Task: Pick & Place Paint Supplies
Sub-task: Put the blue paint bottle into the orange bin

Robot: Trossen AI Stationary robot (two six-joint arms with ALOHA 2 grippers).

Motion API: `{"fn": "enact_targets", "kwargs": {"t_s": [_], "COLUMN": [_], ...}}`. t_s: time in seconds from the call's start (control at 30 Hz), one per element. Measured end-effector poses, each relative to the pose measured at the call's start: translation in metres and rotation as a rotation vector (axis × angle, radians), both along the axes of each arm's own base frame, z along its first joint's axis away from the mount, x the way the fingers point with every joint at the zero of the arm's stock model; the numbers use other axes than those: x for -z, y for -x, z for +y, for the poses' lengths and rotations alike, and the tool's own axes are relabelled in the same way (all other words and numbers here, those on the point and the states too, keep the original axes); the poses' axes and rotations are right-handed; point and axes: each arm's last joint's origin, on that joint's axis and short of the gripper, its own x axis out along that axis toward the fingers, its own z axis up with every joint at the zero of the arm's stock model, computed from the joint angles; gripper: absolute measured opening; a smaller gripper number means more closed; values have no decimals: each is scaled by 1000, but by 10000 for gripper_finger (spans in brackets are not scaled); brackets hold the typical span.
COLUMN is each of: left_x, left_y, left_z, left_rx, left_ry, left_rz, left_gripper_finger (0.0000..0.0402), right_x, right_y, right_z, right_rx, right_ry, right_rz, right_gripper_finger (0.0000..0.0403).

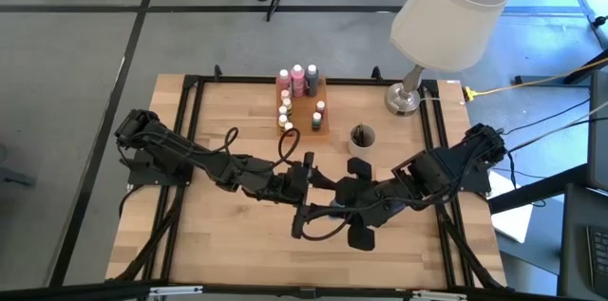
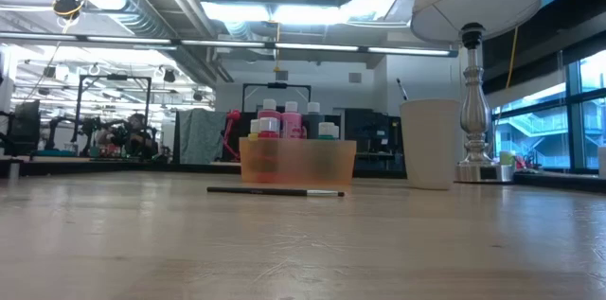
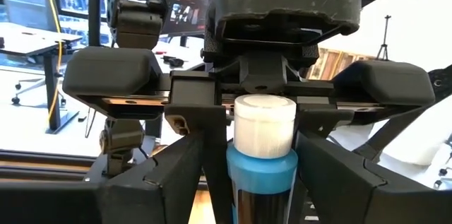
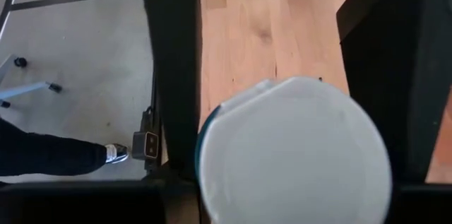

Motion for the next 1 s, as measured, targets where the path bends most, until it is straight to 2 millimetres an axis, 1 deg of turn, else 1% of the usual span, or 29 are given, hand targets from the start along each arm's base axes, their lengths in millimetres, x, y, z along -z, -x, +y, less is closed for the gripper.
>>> {"fn": "enact_targets", "kwargs": {"t_s": [0.33,0.7,0.83,1.0], "left_x": [-1,-5,-5,-4], "left_y": [0,0,-1,-2], "left_z": [1,2,2,3], "left_rx": [-57,-108,-112,-115], "left_ry": [-8,-90,-91,-88], "left_rz": [-9,-52,-54,-56], "left_gripper_finger": [250,253,246,220], "right_x": [0,-1,-1,-1], "right_y": [-3,-4,-4,-4], "right_z": [-5,-7,-7,-8], "right_rx": [13,0,-3,-3], "right_ry": [11,20,17,15], "right_rz": [-1,-10,-9,-7], "right_gripper_finger": [115,115,115,115]}}
